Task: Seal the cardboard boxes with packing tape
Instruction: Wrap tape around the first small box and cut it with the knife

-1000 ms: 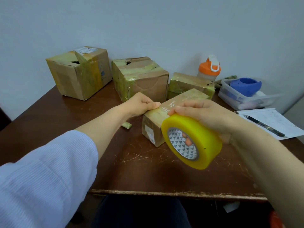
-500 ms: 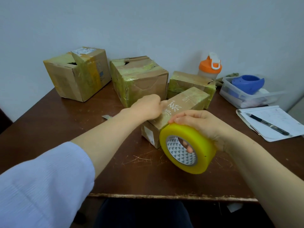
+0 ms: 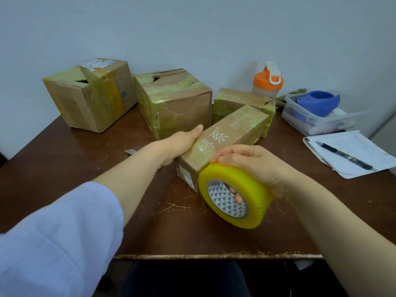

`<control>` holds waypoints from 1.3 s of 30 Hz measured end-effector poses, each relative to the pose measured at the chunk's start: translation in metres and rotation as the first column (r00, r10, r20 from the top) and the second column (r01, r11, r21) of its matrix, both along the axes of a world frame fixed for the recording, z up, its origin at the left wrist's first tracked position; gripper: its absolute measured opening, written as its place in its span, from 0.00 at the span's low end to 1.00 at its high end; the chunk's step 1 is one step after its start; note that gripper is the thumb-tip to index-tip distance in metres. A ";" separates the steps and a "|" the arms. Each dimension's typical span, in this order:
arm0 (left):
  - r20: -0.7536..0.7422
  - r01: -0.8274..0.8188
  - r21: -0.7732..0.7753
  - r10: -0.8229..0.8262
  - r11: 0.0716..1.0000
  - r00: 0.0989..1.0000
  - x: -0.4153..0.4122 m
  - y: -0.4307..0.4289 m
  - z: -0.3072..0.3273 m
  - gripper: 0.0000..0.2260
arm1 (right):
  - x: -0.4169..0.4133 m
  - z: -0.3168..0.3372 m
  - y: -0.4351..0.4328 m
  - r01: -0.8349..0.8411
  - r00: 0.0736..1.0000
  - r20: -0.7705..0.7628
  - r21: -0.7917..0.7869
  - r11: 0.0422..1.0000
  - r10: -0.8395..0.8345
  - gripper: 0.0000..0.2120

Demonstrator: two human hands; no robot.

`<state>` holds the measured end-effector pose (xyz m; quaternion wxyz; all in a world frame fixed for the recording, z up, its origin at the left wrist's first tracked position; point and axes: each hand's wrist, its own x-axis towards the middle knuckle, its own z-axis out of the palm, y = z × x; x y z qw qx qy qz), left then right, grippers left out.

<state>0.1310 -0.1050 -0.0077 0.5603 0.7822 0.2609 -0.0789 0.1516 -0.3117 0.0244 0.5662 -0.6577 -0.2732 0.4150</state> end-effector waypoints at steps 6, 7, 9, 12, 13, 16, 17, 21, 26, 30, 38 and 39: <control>-0.029 0.121 0.847 -0.182 0.518 0.983 0.003 -0.030 0.006 0.37 | 0.001 0.001 0.000 0.047 0.999 0.009 -0.001 0.999 -0.047 0.07; -0.058 0.155 0.856 -0.206 0.494 0.977 0.003 -0.036 0.002 0.37 | 0.001 0.000 0.000 0.044 0.999 0.012 -0.007 0.999 -0.044 0.07; -0.054 0.166 0.834 -0.221 0.527 0.974 0.006 -0.037 0.002 0.33 | 0.002 -0.001 0.000 0.044 0.999 0.010 0.004 0.999 -0.044 0.06; 0.021 0.151 0.704 -0.233 0.694 0.972 0.005 -0.020 0.006 0.27 | 0.002 -0.001 0.000 0.050 0.998 0.023 0.000 0.999 -0.050 0.06; 0.040 0.164 0.651 -0.249 0.741 0.968 0.002 -0.015 0.007 0.26 | 0.002 -0.002 0.000 0.047 0.998 0.029 -0.006 0.999 -0.047 0.06; 0.166 0.113 0.367 -0.184 0.924 0.969 -0.005 -0.007 -0.001 0.20 | 0.002 -0.005 0.000 0.035 0.999 0.020 -0.007 0.999 -0.035 0.06; 0.170 0.109 0.363 -0.181 0.926 0.969 -0.005 -0.007 0.000 0.20 | 0.002 -0.005 0.000 0.042 0.999 0.018 -0.007 0.999 -0.042 0.06; 0.096 0.120 0.828 -0.349 0.548 0.932 -0.007 -0.021 -0.001 0.26 | 0.002 -0.003 0.000 0.052 0.998 0.025 -0.006 0.999 -0.052 0.06; 0.035 0.225 0.680 -0.337 0.698 0.941 -0.004 -0.021 0.010 0.32 | -0.001 -0.001 -0.001 0.058 0.998 0.019 -0.004 0.998 -0.058 0.06; -0.126 0.287 0.753 -0.298 0.592 0.946 -0.001 -0.029 0.023 0.32 | -0.007 0.002 -0.005 0.099 0.994 0.049 -0.007 0.995 -0.099 0.06; 0.154 0.372 0.320 -0.435 0.872 0.887 -0.008 -0.033 0.034 0.10 | -0.013 0.051 -0.018 -0.071 0.995 -0.060 0.163 0.984 0.082 0.24; 0.103 0.378 0.317 -0.427 0.870 0.898 -0.005 -0.032 0.031 0.08 | -0.012 0.055 -0.018 -0.049 0.997 -0.057 0.183 0.982 0.060 0.26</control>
